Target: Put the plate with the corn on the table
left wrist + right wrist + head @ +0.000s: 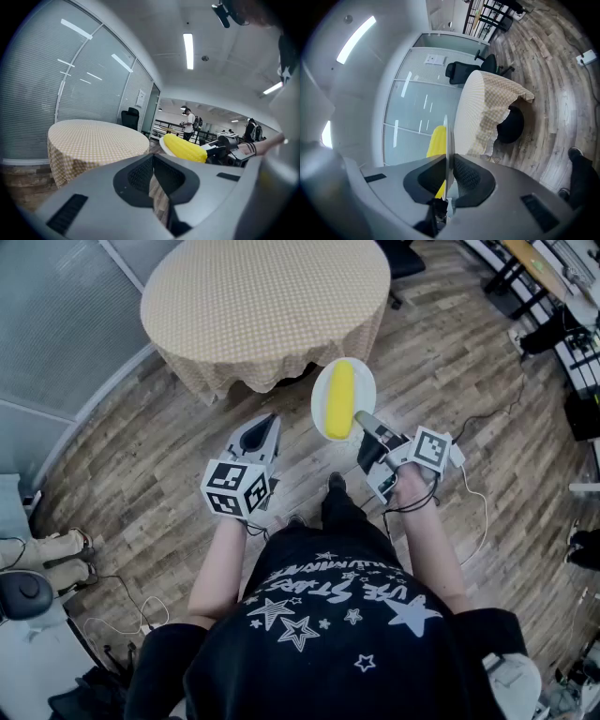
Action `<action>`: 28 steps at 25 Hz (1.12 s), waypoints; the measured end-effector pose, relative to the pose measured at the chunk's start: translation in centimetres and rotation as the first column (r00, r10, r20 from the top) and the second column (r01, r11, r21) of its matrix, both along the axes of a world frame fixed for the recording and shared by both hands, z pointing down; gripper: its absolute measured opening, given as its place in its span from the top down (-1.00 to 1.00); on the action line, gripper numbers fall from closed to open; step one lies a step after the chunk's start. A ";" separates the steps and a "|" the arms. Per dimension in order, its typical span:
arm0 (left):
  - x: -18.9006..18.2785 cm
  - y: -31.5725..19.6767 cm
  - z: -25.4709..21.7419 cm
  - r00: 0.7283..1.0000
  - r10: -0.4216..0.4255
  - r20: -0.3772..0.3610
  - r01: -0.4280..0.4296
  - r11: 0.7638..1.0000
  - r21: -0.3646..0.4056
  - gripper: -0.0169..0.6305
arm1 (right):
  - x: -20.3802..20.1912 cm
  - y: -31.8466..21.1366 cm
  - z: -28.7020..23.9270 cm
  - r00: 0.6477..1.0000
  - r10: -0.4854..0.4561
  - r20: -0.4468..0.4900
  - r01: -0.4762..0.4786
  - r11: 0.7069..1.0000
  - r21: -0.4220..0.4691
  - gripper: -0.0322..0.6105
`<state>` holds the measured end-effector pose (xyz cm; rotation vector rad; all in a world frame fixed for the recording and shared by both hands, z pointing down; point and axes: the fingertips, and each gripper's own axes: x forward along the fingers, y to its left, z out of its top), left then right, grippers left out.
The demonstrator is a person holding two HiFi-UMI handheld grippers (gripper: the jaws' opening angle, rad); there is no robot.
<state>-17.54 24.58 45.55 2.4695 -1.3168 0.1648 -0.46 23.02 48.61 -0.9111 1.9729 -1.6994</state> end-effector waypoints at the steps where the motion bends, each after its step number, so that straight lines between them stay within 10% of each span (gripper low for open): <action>1: 0.1 -0.2 -0.1 1.000 0.003 0.005 -0.003 1.000 -0.001 0.92 | 0.1 0.0 -0.1 1.000 0.001 0.002 -0.001 1.000 -0.003 0.75; 28: 1.4 4.2 -1.1 0.997 0.074 0.032 -0.074 0.997 0.022 0.92 | -1.7 5.5 -0.6 1.000 0.011 0.013 -0.011 1.000 0.002 0.74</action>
